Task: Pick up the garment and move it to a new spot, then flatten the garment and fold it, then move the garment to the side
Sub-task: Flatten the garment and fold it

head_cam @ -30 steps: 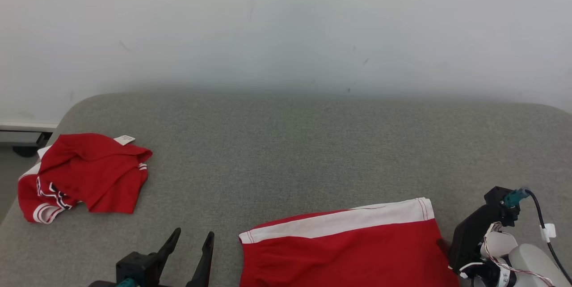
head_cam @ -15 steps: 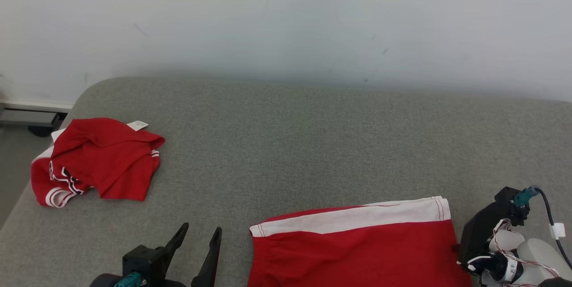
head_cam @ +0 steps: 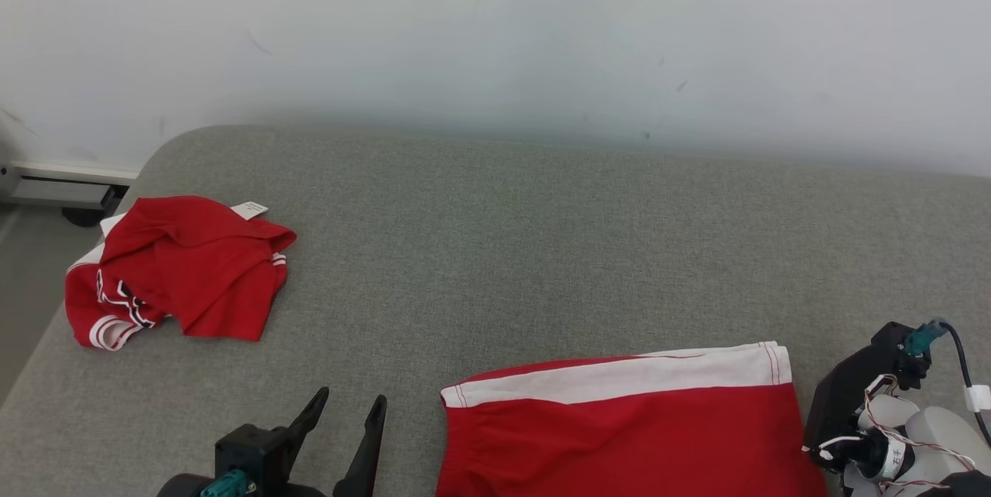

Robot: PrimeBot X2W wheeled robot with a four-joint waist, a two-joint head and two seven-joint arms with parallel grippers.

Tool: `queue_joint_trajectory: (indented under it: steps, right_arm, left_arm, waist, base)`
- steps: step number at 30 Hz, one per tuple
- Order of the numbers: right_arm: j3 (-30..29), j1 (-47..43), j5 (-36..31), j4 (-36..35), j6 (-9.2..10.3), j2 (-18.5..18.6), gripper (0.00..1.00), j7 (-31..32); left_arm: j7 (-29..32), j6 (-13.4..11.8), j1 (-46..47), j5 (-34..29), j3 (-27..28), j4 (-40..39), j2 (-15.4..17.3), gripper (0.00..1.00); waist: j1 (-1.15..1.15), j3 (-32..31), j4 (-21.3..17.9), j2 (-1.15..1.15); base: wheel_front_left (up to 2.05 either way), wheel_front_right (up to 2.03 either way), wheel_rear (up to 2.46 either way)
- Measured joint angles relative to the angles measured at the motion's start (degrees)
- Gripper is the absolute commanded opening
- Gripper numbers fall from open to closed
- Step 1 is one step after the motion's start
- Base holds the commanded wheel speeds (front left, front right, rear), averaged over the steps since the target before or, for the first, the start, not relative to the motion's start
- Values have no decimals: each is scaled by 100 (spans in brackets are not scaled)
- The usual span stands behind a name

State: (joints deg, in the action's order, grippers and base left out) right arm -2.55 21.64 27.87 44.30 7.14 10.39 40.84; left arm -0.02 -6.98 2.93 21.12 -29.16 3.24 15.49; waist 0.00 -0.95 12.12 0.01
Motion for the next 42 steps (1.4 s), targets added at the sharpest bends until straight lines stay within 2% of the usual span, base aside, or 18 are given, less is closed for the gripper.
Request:
queue_joint_trajectory:
  steps: [2,11,12,13,14,15,16,17,18,23,31,36,38,39,40,41,42]
  right_arm:
    - [-30,1,-42,33,0,-15,1,-1]
    - [-112,72,-122,189,1,-119,0,-8]
    - [-109,83,-127,193,2,-125,6,-10]
    - [-100,92,-144,194,2,-126,32,-19]
    - [-58,98,-187,192,1,-120,49,-20]
    - [20,103,-279,192,1,-99,73,-29]
    - [125,105,-436,191,1,-49,87,-35]
    - [160,112,-544,192,1,-2,96,-53]
    - [158,115,-593,193,1,64,100,-58]
    - [112,189,-743,176,2,276,100,-149]
    - [197,260,-665,9,2,-107,100,-201]
    - [220,221,-662,13,2,-151,100,-193]
    - [225,207,-664,35,2,-158,81,-175]
    - [243,205,-664,63,2,-166,75,-142]
    - [253,198,-664,81,2,-176,65,-122]
    - [254,186,-665,94,2,-183,50,-99]
    - [259,174,-672,108,1,-182,49,-91]
  left_arm:
    - [1,0,0,0,0,1,0,100]
    - [8,0,-2,1,1,8,1,100]
    - [20,0,-2,1,1,9,-1,100]
    - [33,0,-2,1,0,9,-1,100]
    - [33,0,-3,2,0,9,-1,100]
    - [34,0,-3,3,-1,9,-1,100]
    - [46,0,-3,4,-1,9,-1,100]
    - [47,0,-4,4,-1,10,0,100]
    - [47,0,-4,4,-2,10,-1,100]
    - [47,0,-21,9,0,27,2,100]
    - [52,1,-29,18,-27,-33,7,100]
    - [100,44,-20,18,-71,-36,4,100]
    - [100,44,-21,18,-64,-35,8,100]
    - [100,44,-21,21,-55,-34,10,100]
    - [100,44,-21,24,-48,-34,15,100]
    - [100,44,-21,24,-48,-35,20,100]
    - [100,44,-21,24,-48,-35,23,100]
  waist:
    - [0,-3,14,0]
    - [0,-55,42,0]
    - [0,-63,42,0]
    - [0,-71,41,0]
    - [0,-80,41,0]
    - [0,-88,40,0]
    - [0,-96,38,0]
    - [0,-103,35,0]
    - [0,-111,32,0]
    - [0,-170,0,0]
    - [0,-143,-27,0]
    - [0,-79,29,0]
    - [0,-55,57,0]
    - [0,-46,67,0]
    - [0,-40,74,0]
    - [0,-36,80,0]
    - [0,-32,84,0]
  base:
    - [0,0,0]
    - [0,0,0]
    - [0,0,0]
    - [0,0,0]
    - [0,0,0]
    - [0,0,0]
    - [0,0,0]
    - [0,0,0]
    - [0,0,0]
    - [0,0,0]
    - [0,0,0]
    - [0,0,0]
    - [0,0,0]
    - [0,0,0]
    - [0,0,0]
    - [0,0,0]
    - [0,0,0]
